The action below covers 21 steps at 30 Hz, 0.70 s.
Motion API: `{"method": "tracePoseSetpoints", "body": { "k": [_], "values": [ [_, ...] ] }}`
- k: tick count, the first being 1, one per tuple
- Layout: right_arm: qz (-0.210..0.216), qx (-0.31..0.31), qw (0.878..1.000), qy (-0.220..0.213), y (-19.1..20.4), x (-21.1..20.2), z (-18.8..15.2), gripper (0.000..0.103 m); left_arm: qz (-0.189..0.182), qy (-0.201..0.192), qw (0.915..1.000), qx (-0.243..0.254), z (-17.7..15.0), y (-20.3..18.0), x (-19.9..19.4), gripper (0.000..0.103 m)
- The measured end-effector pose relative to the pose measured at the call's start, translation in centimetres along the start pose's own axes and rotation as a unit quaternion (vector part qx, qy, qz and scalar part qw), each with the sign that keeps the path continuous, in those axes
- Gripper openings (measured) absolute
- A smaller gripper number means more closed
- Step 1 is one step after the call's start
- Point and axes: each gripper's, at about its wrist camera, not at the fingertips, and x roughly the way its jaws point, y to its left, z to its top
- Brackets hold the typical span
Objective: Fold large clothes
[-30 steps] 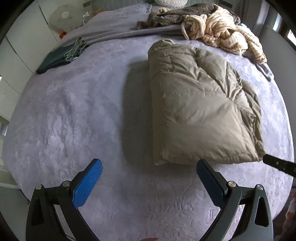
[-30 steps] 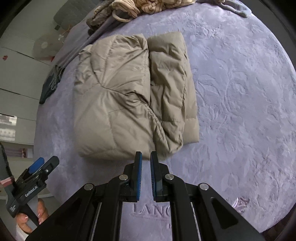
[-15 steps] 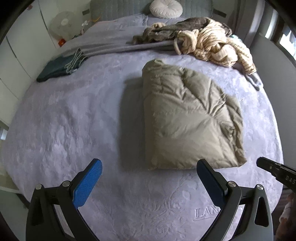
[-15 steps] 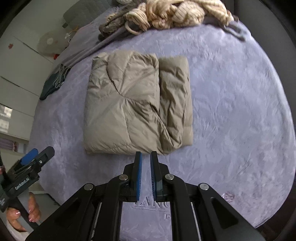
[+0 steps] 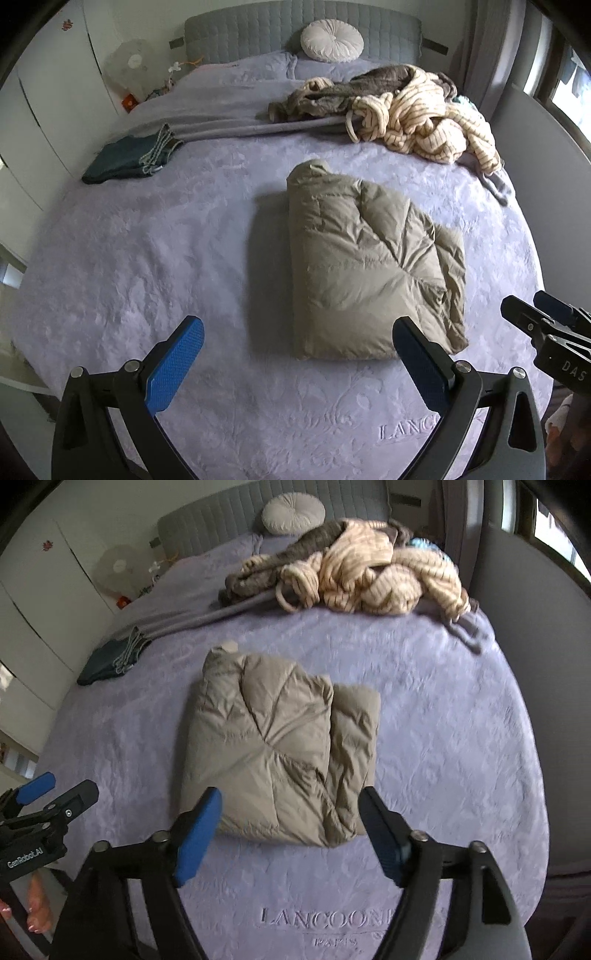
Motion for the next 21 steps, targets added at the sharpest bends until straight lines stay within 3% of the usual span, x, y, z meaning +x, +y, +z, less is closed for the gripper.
{"method": "tracePoseSetpoints", "body": {
  "k": [6, 9, 21],
  "values": [
    [-0.016, 0.001, 1.0, -0.014, 0.3, -1.4, 0.7, 0.089, 0.001, -0.009, 1.0, -0.003, 0.1, -0.2, -0.6, 0.102],
    [-0.028, 0.001, 0.999, -0.018, 0.4, -2.0, 0.9, 0.103, 0.006, -0.012, 0.9999, -0.003, 0.1, -0.3, -0.7, 0.102],
    [-0.044, 0.005, 0.998, -0.034, 0.7, -3.0, 1.3, 0.103, 0.013, -0.02, 0.9997, -0.003, 0.4, -0.4, -1.2, 0.102]
  ]
}}
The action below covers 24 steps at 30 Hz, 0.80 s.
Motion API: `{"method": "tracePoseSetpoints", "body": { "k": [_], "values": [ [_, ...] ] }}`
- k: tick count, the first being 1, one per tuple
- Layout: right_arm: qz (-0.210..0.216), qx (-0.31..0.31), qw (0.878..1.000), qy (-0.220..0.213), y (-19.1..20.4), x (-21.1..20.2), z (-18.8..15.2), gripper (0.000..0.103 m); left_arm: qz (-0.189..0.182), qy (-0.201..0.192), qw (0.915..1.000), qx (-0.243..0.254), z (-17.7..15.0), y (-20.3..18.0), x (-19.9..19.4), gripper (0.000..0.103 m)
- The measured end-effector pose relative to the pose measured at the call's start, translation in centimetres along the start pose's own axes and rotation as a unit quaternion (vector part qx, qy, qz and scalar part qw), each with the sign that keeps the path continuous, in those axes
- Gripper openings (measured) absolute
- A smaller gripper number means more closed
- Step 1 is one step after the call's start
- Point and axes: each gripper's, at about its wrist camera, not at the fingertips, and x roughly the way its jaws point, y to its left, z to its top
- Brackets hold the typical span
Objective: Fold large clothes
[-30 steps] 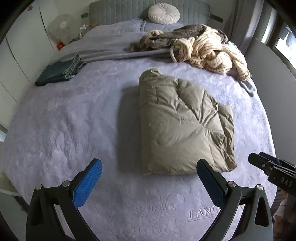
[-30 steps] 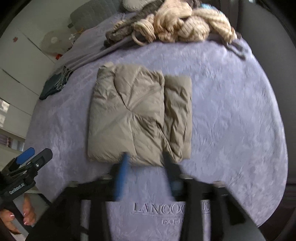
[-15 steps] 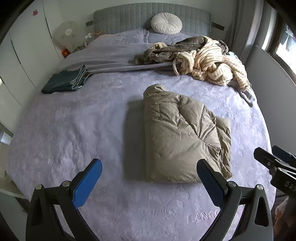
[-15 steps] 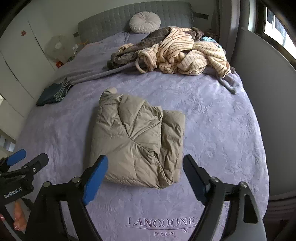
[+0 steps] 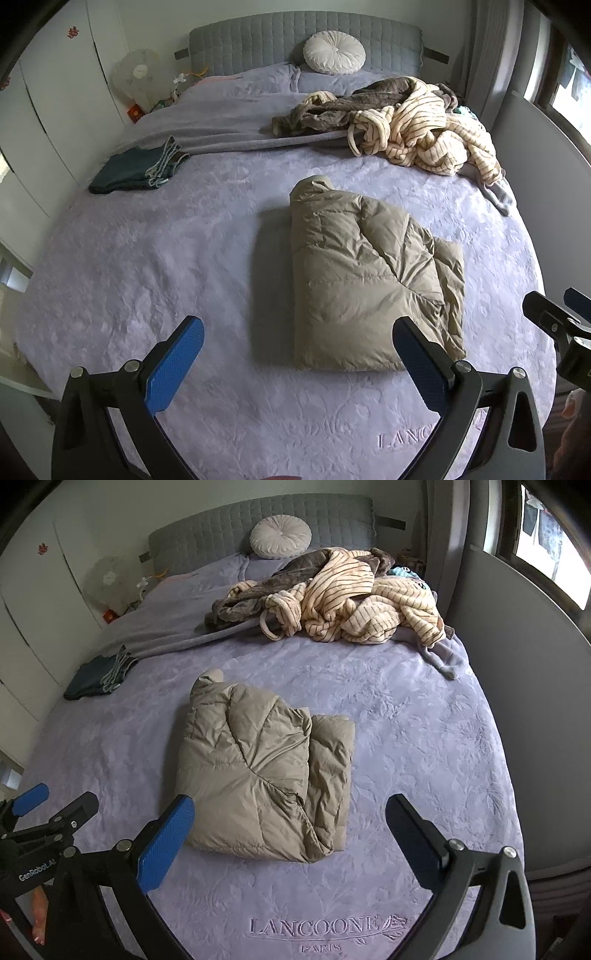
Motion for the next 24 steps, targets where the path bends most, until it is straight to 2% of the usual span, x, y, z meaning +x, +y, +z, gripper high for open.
{"method": "tracePoseSetpoints", "body": {
  "k": [24],
  "values": [
    [0.002, 0.004, 1.0, 0.003, -0.22, -0.01, -0.24, 0.103, 0.0, 0.0, 1.0, 0.001, 0.03, -0.05, 0.02, 0.102]
  ]
}}
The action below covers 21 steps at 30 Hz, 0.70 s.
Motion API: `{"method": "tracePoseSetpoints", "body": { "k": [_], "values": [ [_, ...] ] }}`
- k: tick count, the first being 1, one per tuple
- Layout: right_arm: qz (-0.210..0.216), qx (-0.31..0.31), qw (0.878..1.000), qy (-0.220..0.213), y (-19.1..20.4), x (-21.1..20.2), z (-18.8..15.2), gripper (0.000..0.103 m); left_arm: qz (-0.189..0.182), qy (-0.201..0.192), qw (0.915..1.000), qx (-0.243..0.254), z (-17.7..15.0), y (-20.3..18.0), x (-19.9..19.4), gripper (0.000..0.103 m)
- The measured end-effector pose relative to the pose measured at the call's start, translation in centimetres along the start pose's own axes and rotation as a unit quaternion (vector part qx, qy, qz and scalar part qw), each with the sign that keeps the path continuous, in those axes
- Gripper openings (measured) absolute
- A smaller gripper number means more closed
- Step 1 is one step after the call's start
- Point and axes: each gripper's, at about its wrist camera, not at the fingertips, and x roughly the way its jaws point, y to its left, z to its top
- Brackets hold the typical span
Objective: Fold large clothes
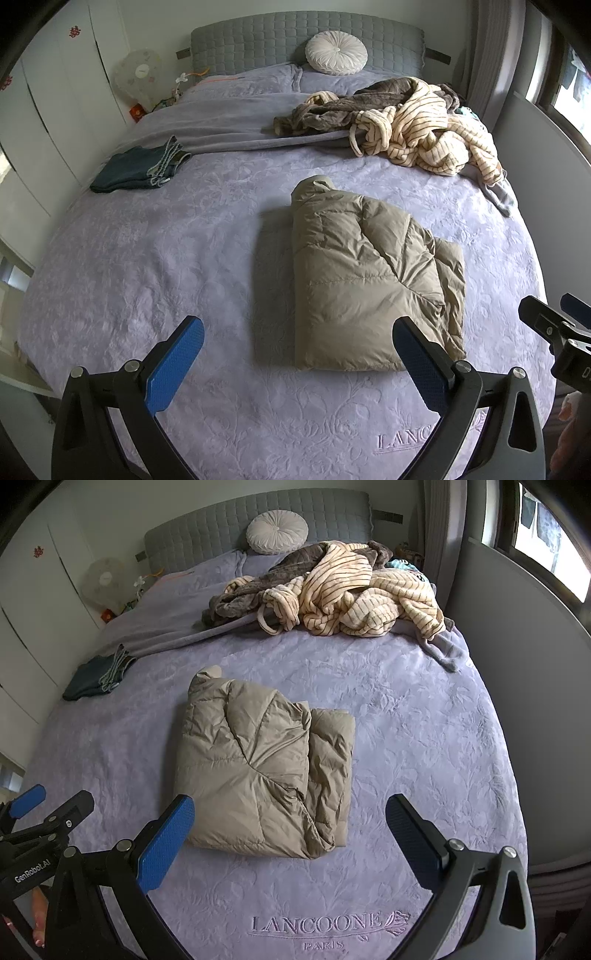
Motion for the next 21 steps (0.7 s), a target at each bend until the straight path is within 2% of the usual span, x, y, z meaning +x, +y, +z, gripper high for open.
{"method": "tracePoseSetpoints", "body": {
  "k": [21],
  "values": [
    [0.001, -0.001, 1.0, 0.001, -0.25, 0.03, 0.23, 0.103, 0.001, 0.0, 1.0, 0.0, -0.02, 0.05, -0.02, 0.102]
  ]
}}
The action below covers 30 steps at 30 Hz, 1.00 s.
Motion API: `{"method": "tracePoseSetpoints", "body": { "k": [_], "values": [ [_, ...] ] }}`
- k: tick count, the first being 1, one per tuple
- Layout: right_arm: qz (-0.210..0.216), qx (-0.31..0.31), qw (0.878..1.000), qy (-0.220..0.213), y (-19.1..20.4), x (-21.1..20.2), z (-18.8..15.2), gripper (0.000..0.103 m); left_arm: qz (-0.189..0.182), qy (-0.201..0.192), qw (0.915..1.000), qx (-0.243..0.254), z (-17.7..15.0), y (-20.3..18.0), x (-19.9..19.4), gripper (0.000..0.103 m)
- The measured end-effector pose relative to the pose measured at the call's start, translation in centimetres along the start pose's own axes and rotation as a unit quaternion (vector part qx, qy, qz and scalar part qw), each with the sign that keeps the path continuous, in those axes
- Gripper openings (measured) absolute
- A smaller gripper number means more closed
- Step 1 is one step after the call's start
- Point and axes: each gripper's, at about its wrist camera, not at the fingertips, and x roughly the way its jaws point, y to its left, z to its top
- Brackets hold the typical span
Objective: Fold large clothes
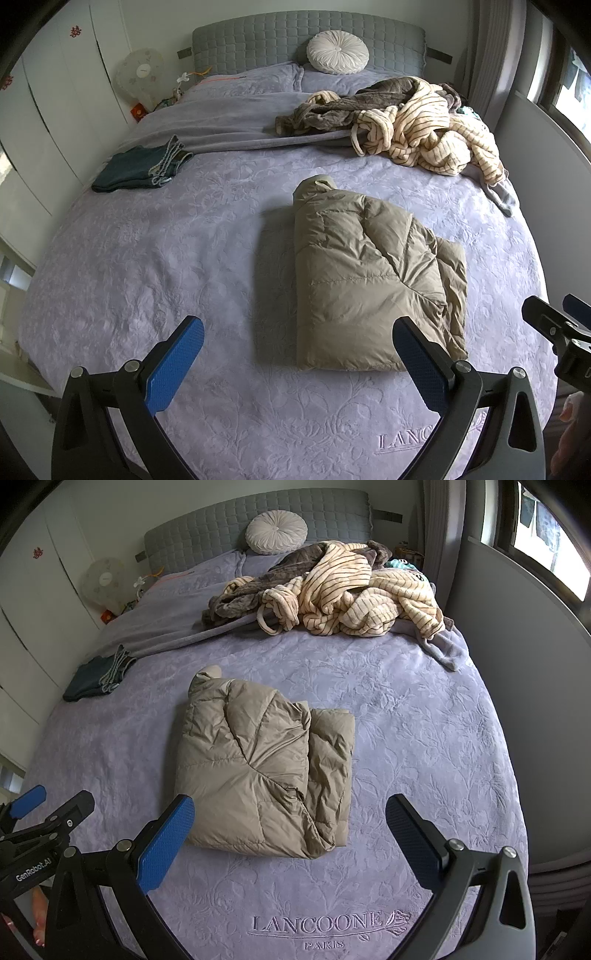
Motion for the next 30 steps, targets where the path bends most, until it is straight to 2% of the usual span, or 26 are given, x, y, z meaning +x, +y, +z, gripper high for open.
{"method": "tracePoseSetpoints", "body": {
  "k": [30],
  "values": [
    [0.001, 0.0, 1.0, 0.002, 0.03, 0.04, 0.1, 0.103, 0.0, 0.0, 1.0, 0.001, 0.14, 0.05, 0.07, 0.102]
  ]
}}
